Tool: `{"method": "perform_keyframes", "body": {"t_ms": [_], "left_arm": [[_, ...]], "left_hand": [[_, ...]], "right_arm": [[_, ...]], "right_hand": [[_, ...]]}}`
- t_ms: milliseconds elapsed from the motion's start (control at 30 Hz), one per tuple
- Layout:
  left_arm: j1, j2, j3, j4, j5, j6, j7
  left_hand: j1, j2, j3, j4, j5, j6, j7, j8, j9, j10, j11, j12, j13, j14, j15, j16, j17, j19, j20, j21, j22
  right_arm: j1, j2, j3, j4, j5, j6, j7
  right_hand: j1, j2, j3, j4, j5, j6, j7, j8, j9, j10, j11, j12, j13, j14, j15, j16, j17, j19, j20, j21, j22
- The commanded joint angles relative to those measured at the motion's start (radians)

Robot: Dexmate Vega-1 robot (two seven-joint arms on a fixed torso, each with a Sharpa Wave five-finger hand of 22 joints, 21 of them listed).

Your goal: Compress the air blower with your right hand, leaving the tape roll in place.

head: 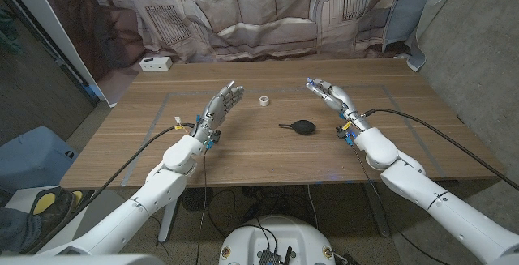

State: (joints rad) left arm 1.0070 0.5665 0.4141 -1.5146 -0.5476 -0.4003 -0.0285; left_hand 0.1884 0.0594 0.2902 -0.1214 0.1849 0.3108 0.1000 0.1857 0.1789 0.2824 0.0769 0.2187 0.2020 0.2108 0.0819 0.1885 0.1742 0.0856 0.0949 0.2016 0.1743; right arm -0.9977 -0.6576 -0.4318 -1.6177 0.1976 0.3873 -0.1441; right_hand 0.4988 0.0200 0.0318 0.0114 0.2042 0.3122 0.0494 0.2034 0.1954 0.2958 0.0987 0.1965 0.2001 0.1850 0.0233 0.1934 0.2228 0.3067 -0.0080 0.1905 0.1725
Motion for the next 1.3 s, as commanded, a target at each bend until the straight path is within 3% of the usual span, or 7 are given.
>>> {"method": "perform_keyframes", "body": {"t_ms": [33,400,1033,1300], "left_arm": [[0.006,0.001,-0.009,0.009,0.006,0.003,0.021],[-0.02,-0.012,-0.004,0.053,-0.006,0.0,-0.003],[-0.055,-0.032,0.002,0.108,-0.024,-0.005,-0.033],[-0.062,-0.031,0.005,0.114,-0.034,0.009,-0.044]], "left_hand": [[0.001,0.003,0.006,-0.001,-0.002,0.001,0.002,0.005,0.005,0.001,0.002,-0.003,0.002,0.007,-0.004,0.0,0.006,0.011,-0.002,-0.004,0.004],[0.0,0.002,0.006,-0.002,-0.002,-0.004,0.003,0.003,0.005,-0.001,0.006,-0.004,0.002,0.006,-0.004,0.0,0.006,0.01,-0.002,-0.004,0.004],[0.0,0.0,0.006,-0.003,-0.002,-0.022,0.01,-0.001,0.004,-0.011,0.014,-0.007,0.002,-0.001,-0.002,-0.002,0.006,0.009,-0.002,-0.005,0.004],[0.0,0.0,0.006,-0.003,-0.002,-0.024,0.008,-0.001,0.004,-0.013,0.013,-0.008,0.002,-0.002,-0.001,-0.002,0.006,0.008,-0.003,-0.005,0.004]], "right_arm": [[0.044,0.034,0.015,0.084,0.102,0.059,0.072],[0.082,0.057,0.029,0.153,0.232,0.077,0.168],[0.123,0.121,0.039,0.278,0.472,0.038,0.356],[0.126,0.135,0.035,0.297,0.493,0.014,0.369]], "right_hand": [[-0.011,-0.003,-0.003,0.0,0.009,-0.015,0.003,-0.007,0.0,-0.016,0.009,-0.001,0.001,-0.017,0.005,0.001,-0.002,0.036,0.007,0.016,-0.001],[-0.012,-0.005,-0.004,-0.005,0.01,-0.037,0.017,-0.014,0.0,-0.027,0.015,-0.003,0.0,-0.017,-0.001,0.002,-0.007,0.048,-0.013,0.015,-0.002],[-0.031,-0.006,-0.01,0.0,0.009,-0.063,0.022,-0.018,-0.001,-0.057,0.023,-0.009,-0.002,-0.05,0.012,-0.004,-0.008,0.018,-0.008,0.0,-0.002],[-0.04,-0.007,-0.013,0.002,0.008,-0.064,0.024,-0.016,-0.002,-0.06,0.026,-0.008,-0.002,-0.055,0.014,-0.003,-0.008,0.01,-0.005,-0.003,-0.002]]}}
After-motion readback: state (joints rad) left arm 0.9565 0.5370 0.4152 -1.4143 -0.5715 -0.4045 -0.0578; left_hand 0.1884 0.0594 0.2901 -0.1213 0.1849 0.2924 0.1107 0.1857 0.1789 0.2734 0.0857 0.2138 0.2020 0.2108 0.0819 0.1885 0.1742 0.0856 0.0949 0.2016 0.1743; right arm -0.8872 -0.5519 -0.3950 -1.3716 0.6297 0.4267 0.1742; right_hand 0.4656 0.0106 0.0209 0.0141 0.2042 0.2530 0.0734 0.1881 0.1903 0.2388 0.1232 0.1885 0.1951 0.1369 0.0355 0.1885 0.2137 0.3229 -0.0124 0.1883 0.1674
